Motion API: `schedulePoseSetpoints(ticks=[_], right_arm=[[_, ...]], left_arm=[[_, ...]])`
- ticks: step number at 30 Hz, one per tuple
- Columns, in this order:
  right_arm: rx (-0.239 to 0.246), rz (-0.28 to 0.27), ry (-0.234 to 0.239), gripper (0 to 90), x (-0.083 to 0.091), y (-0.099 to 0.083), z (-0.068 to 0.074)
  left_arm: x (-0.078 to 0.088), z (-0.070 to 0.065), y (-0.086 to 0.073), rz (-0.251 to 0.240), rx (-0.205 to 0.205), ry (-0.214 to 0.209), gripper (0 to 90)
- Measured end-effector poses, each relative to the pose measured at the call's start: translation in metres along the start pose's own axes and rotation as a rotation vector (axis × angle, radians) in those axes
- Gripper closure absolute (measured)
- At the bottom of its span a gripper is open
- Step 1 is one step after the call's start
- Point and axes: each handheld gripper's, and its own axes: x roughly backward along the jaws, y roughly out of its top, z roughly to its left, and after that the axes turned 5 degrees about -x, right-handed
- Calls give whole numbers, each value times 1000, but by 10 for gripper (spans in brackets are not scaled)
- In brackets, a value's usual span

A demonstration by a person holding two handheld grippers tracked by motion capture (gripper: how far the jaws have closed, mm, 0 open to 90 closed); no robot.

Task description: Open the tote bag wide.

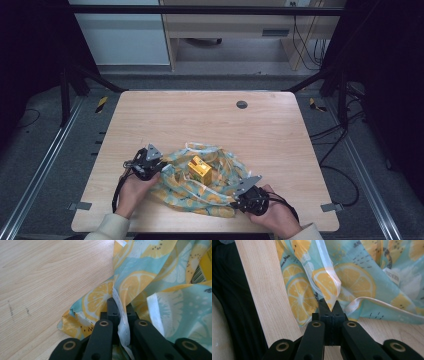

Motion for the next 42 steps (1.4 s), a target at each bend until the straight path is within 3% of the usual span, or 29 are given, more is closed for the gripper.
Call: schedulePoseSetpoints(ticks=[6, 24, 31, 33, 35, 38, 42], right_arm=[[-15, -1, -2, 900, 4, -4, -1], [-34, -8, -10, 900, 13, -11, -4], [-45, -32, -21, 900, 17, -14, -6], [-47, -61, -35, 898, 19, -14, -7], [-43, -82, -42, 838, 22, -15, -8], [-27, -122, -71, 661, 26, -16, -7], [-16, -184, -118, 399, 34, -14, -5]], left_arm=[[0, 7, -4, 2, 25, 6, 883], [0, 9, -7, 27, 6, 16, 886], [2, 7, -8, 20, 6, 24, 884], [5, 7, -8, 6, 13, 20, 869], [8, 7, -8, -17, 28, 7, 844], [14, 5, -9, -38, 34, -1, 788], [28, 0, -5, -117, 58, -4, 558]])
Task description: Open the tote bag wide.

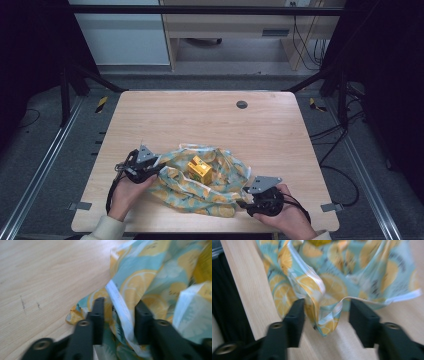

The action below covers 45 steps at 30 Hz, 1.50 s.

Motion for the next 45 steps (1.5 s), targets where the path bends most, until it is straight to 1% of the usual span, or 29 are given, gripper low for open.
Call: schedulePoseSetpoints(ticks=[2, 3, 4, 6, 8, 9, 10, 11, 12, 13, 15, 16, 18, 19, 20, 22, 24, 26, 27, 28, 31, 33, 34, 35, 38, 40, 42, 44, 45], right_arm=[[6, -43, -16, 282, 7, 3, 0], [-2, -54, -19, 241, 10, 5, 0], [-8, -68, -19, 221, 13, 7, -1], [1, -114, -19, 201, 21, 10, -1], [-9, -141, -24, 184, 25, 15, -4], [-13, -154, -39, 176, 27, 17, -6], [-29, -165, -50, 166, 27, 20, -8], [-43, -177, -41, 165, 28, 21, -10], [-43, -186, -29, 161, 29, 23, -12], [-40, -188, -37, 147, 32, 25, -13], [-33, -201, -39, 128, 39, 26, -17], [-36, -214, -43, 121, 44, 25, -19], [-56, -233, -61, 112, 52, 23, -25], [-66, -240, -78, 111, 53, 23, -28], [-74, -245, -97, 106, 54, 23, -31], [-103, -248, -126, 102, 50, 26, -37], [-146, -245, -160, 94, 43, 29, -44], [-166, -240, -194, 87, 36, 32, -53], [-165, -243, -217, 86, 33, 34, -57], [-175, -246, -235, 83, 30, 35, -60], [-235, -263, -281, 83, 22, 40, -73], [-253, -267, -308, 80, 18, 44, -81], [-260, -270, -325, 80, 17, 46, -85], [-275, -277, -333, 80, 16, 48, -88], [-301, -301, -354, 80, 14, 50, -99], [-325, -307, -362, 75, 13, 49, -105], [-340, -308, -386, 73, 12, 46, -111], [-378, -296, -431, 74, 12, 38, -114], [-396, -292, -443, 74, 11, 32, -115]], left_arm=[[7, -2, 4, -45, 19, 7, 433], [10, -3, 6, -73, 29, 14, 388], [14, -4, 8, -91, 33, 21, 356], [20, -5, 13, -131, 52, 26, 298], [26, -5, 17, -161, 67, 30, 271], [28, -5, 18, -170, 69, 37, 264], [29, -5, 20, -178, 75, 40, 255], [31, -5, 22, -182, 77, 37, 244], [32, -6, 24, -186, 78, 37, 237], [33, -7, 25, -196, 90, 35, 229], [36, -7, 28, -213, 113, 16, 205], [38, -7, 30, -209, 105, 16, 199], [43, -8, 32, -213, 103, 19, 180], [45, -7, 33, -214, 103, 17, 175], [48, -6, 34, -219, 107, 24, 172], [53, -2, 34, -227, 117, 53, 168], [56, 3, 32, -223, 117, 74, 166], [56, 10, 28, -214, 126, 100, 166], [56, 13, 25, -212, 137, 116, 168], [55, 16, 22, -207, 146, 133, 169], [57, 27, 13, -184, 152, 166, 167], [60, 35, 7, -174, 163, 197, 165], [61, 40, 3, -175, 180, 215, 165], [62, 45, 0, -177, 197, 232, 166], [64, 59, -11, -168, 240, 262, 166], [65, 67, -18, -159, 260, 275, 165], [64, 73, -26, -146, 280, 284, 164], [61, 79, -33, -112, 276, 304, 157], [60, 82, -36, -94, 274, 314, 149]])
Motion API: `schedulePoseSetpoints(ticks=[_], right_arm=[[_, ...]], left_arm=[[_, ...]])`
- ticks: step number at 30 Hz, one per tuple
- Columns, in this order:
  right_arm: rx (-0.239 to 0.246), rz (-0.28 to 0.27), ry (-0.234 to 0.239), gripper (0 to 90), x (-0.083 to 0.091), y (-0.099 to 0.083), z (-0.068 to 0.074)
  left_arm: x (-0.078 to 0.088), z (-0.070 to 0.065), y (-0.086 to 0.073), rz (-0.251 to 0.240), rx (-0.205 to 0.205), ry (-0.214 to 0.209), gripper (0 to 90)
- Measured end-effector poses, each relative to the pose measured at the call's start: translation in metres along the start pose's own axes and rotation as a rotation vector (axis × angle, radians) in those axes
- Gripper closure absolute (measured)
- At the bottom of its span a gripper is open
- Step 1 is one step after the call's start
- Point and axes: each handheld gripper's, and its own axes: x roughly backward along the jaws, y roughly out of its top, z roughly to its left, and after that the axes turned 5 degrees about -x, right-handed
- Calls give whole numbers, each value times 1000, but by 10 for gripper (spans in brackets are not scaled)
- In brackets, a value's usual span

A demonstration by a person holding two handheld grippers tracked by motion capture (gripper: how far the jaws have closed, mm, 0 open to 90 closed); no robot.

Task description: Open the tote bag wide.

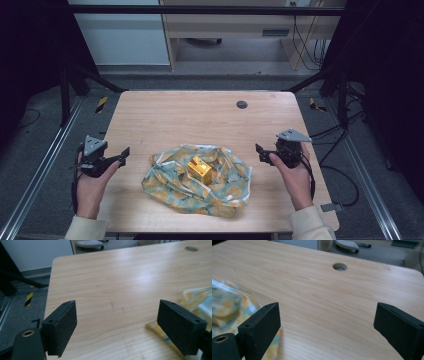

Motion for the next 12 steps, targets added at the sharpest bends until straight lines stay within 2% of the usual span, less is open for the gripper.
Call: schedulePoseSetpoints(ticks=[2, 4, 6, 8, 12], right_arm=[[0, 20, -31, 70, -2, -13, -6], [0, 61, -44, 69, -4, -24, -12], [-32, 79, -49, 82, -3, -33, -18], [-69, 95, -51, 115, -4, -39, -22], [-76, 102, -81, 119, -5, -40, -24]], left_arm=[[-5, 4, -6, 23, 6, 0, 145], [-11, 6, -11, 45, 0, -9, 133], [-17, 6, -15, 74, -13, -17, 114], [-20, 5, -16, 82, -15, -32, 96], [-21, 1, -16, 77, -42, -52, 77]])
